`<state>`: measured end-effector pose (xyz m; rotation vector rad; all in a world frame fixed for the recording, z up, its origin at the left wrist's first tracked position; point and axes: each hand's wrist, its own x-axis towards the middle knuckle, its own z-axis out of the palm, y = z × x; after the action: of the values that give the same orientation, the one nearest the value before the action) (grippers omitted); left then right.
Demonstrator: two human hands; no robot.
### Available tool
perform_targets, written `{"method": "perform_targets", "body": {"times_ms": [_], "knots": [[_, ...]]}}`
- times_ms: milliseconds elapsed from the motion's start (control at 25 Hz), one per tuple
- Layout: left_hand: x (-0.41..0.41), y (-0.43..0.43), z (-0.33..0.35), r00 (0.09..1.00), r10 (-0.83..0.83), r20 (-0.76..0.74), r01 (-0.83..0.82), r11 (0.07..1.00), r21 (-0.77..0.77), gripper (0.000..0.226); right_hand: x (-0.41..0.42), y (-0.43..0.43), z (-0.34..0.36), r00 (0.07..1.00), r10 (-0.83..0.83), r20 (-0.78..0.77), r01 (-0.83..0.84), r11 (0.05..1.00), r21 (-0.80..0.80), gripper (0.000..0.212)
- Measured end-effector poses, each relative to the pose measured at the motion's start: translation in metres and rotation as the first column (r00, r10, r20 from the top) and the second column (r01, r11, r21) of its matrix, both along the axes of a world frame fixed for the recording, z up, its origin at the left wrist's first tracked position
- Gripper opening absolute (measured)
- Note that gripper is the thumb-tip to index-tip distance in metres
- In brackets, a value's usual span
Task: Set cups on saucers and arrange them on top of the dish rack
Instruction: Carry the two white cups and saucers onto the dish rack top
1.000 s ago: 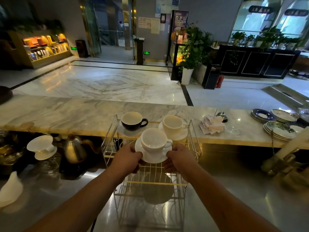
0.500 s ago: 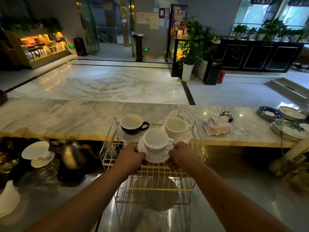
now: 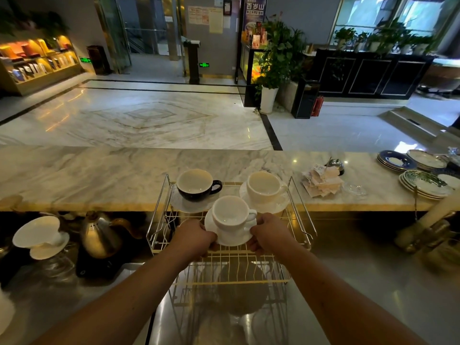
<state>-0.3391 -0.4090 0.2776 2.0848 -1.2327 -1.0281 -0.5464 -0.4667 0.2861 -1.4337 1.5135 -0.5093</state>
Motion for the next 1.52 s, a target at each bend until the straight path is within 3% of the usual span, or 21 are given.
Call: {"method": "perform_targets", "body": {"times_ms": [200,400,520,640,800,920,1000,1320,1520], "knots": [[0.0,-0.005,-0.001,1.0,-0.006,-0.004,0.006,1.0,0.005,0.006,0.001,-0.006,0.0,0.999,0.006,-0.039,-0.005,1.0,0.015,0.015],[0.003,-0.002,-0.001,0.991,-0.062,0.122,0.065,0.998,-0.02,0.017,-0.001,-0.006,0.001,0.997,0.042,-0.069,-0.041,0.999,0.011,0.011],[0.007,0.007,0.0,0.918,-0.091,0.386,0.136,0.986,-0.091,0.031,-0.004,-0.001,-0.003,0.987,0.052,-0.154,-0.07,0.991,-0.116,0.012],[0.006,0.017,-0.001,0.872,-0.067,0.485,0.194,0.957,-0.216,0.031,-0.011,0.014,-0.007,0.987,-0.024,-0.159,-0.026,0.951,-0.307,0.022],[0.006,0.035,-0.013,0.786,-0.137,0.603,0.4,0.856,-0.328,0.04,-0.029,0.039,-0.015,0.934,0.059,-0.352,-0.28,0.734,-0.619,0.028],[0.007,0.044,-0.024,0.728,-0.278,0.626,0.528,0.81,-0.254,0.053,-0.038,0.051,-0.023,0.804,0.218,-0.554,-0.534,0.675,-0.509,0.047],[0.008,0.046,-0.028,0.712,-0.321,0.625,0.555,0.802,-0.221,0.056,-0.04,0.056,-0.028,0.738,0.271,-0.618,-0.615,0.647,-0.451,0.056],[0.011,0.047,-0.03,0.68,-0.331,0.654,0.571,0.798,-0.19,0.059,-0.032,0.059,-0.027,0.693,0.301,-0.655,-0.676,0.588,-0.444,0.057],[0.016,0.044,-0.027,0.708,-0.34,0.619,0.572,0.791,-0.22,0.055,-0.039,0.05,-0.022,0.714,0.321,-0.622,-0.666,0.586,-0.462,0.054]]}}
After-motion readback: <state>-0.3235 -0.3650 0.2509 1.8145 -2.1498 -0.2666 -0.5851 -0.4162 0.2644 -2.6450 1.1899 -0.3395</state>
